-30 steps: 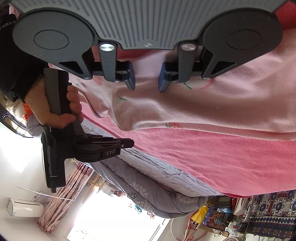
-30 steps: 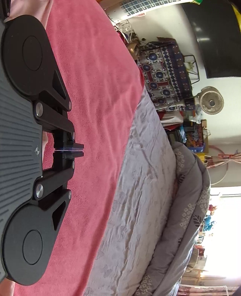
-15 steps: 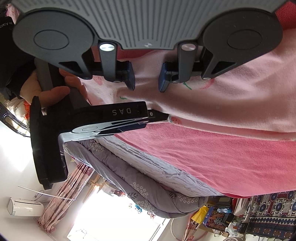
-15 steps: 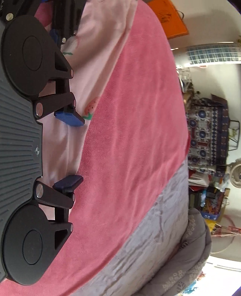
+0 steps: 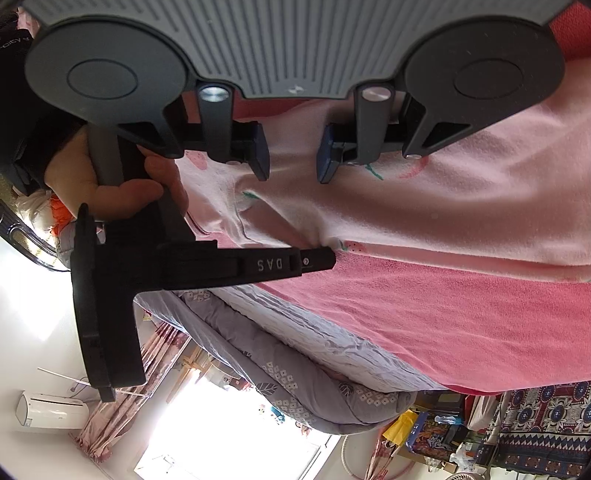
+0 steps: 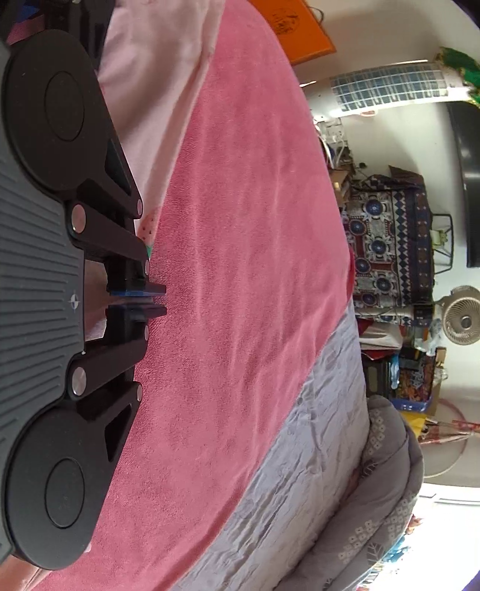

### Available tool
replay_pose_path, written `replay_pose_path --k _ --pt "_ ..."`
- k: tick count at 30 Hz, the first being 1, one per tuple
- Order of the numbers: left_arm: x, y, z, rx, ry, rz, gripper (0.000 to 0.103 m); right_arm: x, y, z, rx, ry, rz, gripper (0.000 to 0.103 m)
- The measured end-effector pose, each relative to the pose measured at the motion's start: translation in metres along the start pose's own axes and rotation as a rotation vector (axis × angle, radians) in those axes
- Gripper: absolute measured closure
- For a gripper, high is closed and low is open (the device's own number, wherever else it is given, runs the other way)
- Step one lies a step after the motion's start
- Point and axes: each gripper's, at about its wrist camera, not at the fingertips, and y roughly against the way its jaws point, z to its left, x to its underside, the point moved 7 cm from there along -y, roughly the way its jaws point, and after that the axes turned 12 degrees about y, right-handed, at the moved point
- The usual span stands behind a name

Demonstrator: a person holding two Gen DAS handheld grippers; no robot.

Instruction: Fold clothes

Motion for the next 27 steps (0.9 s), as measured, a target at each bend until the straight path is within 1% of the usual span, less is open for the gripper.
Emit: replay_pose_path --k 2,5,6,7,9,11,12,13,15,17,18,19,20,22,27 --pt "0.000 0.000 0.000 0.005 0.002 0.001 0.065 -0.003 0.004 -0.004 -0.021 -0.006 -0.016 0.097" --pt "0.000 0.000 0.001 0.010 0.004 0.001 0.065 -0.008 0.013 -0.013 -0.031 -0.034 -0.048 0.098" --pt "0.000 0.000 0.001 0.011 0.004 0.002 0.065 -0.010 0.015 -0.016 -0.039 -0.048 -0.050 0.097" --pt "0.000 0.000 0.001 0.012 0.005 0.002 0.065 -0.011 0.017 -0.019 -0.048 -0.062 -0.049 0.094" --pt "-0.001 0.000 0.001 0.013 0.005 0.002 0.065 -0.012 0.017 -0.021 -0.069 -0.080 -0.015 0.082" --pt "0.000 0.000 0.000 0.013 0.005 0.002 0.065 -0.008 0.016 -0.016 -0.069 -0.049 0.028 0.050" --pt "0.000 0.000 0.000 0.013 0.004 0.002 0.065 -0.005 0.015 -0.011 -0.059 -0.011 0.050 0.047" --pt "0.000 0.000 0.000 0.013 0.004 0.002 0.065 -0.001 0.013 -0.006 -0.043 0.032 0.075 0.047" --pt "0.000 0.000 0.000 0.013 0.004 0.002 0.065 0.012 0.005 0.005 -0.012 0.094 0.125 0.052" --pt "0.000 0.000 -0.001 0.013 0.003 0.001 0.064 0.017 0.006 0.013 -0.012 0.102 0.094 0.068" --pt "0.001 0.000 -0.001 0.013 0.003 0.000 0.064 0.017 0.007 0.014 -0.006 0.085 0.084 0.074" --pt "0.001 0.000 0.000 0.013 0.003 0.000 0.064 0.016 0.008 0.014 0.003 0.063 0.077 0.087" --pt "0.001 0.000 0.000 0.013 0.003 0.000 0.064 0.016 0.009 0.014 0.012 0.041 0.070 0.092" --pt "0.000 0.000 0.000 0.015 0.004 -0.002 0.064 0.013 0.009 0.012 0.015 -0.003 0.047 0.096" --pt "0.001 0.001 0.000 0.019 0.007 -0.003 0.064 0.003 0.011 -0.002 0.009 -0.087 0.006 0.097"
